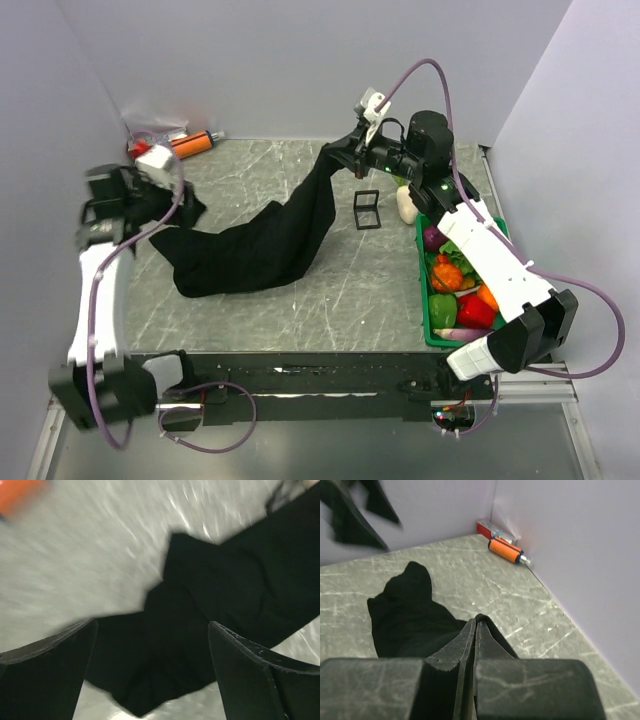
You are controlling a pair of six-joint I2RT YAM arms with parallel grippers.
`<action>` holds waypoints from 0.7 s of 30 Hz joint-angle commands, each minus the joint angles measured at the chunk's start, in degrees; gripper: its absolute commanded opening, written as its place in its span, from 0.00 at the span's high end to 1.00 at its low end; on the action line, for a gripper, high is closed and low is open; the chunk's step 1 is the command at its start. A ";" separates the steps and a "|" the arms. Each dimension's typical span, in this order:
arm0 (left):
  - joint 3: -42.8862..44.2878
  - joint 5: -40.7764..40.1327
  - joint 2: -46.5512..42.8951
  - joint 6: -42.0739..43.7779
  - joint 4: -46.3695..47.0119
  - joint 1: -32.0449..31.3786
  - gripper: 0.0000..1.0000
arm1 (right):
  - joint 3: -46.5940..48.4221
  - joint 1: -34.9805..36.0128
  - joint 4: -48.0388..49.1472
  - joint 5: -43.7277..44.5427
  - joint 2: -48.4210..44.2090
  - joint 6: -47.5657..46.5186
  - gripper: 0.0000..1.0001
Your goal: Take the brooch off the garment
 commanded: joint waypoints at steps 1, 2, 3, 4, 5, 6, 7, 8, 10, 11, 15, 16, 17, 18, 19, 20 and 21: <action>-4.32 -3.05 11.15 -5.34 4.90 -2.20 0.03 | 4.01 1.09 1.14 -1.56 -0.34 -2.02 1.00; -3.62 -4.71 15.34 -5.69 6.23 -2.20 0.05 | 3.49 1.18 0.87 -1.48 -0.61 -2.55 1.00; -2.92 -5.42 17.47 -5.96 7.12 -2.20 0.06 | 2.79 1.27 0.69 -1.48 -1.04 -3.08 1.00; -1.96 -6.30 19.58 -5.96 8.00 -2.20 0.06 | 1.65 1.27 0.52 -1.66 -1.66 -3.43 1.00; 0.66 -7.26 24.22 -5.61 7.57 -2.20 0.09 | 1.20 1.36 -0.18 -1.74 -2.01 -3.70 1.00; 2.34 -8.06 26.70 -3.69 6.43 -2.20 0.12 | 0.76 1.44 -0.54 -1.83 -2.36 -4.05 1.00; 4.10 -8.76 29.07 -2.80 5.12 -2.20 0.14 | 0.32 1.36 -0.98 -1.92 -2.80 -4.40 1.00; 7.34 -9.46 33.45 -1.66 2.15 -2.20 0.20 | 0.14 1.53 -1.68 -1.92 -3.07 -4.66 1.00; 9.91 -11.05 36.82 2.38 -0.86 -2.12 0.24 | -0.56 1.53 -2.30 -1.83 -3.68 -5.37 1.00; 10.88 -11.84 38.75 5.09 -1.74 -2.03 0.24 | -0.47 1.53 -2.65 -1.75 -3.68 -5.80 1.00; 8.96 -17.62 40.43 11.61 -2.37 -2.03 0.21 | -0.04 1.53 -4.06 -1.04 -3.25 -6.51 1.00; 8.34 -18.52 40.70 12.58 -2.02 -2.03 0.21 | -0.03 1.45 -4.06 -1.04 -2.98 -6.42 1.00; 7.55 -19.13 41.74 13.80 -1.84 -2.03 0.21 | -0.03 1.53 -3.97 -0.87 -2.89 -6.42 1.00; 7.63 -19.75 42.54 14.16 -1.84 -2.11 0.22 | 0.14 1.53 -4.23 -0.78 -2.46 -6.25 1.00; 7.72 -20.62 43.41 14.17 -1.93 -2.12 0.24 | 0.58 1.53 -4.41 -0.87 -2.11 -6.34 1.00; 8.59 -20.81 44.99 13.73 -2.10 -2.12 0.25 | 0.75 1.53 -4.50 -0.95 -1.93 -6.42 1.00; 9.12 -20.98 45.88 13.55 -2.36 -2.12 0.30 | 1.02 1.53 -4.76 -1.04 -1.40 -6.51 1.00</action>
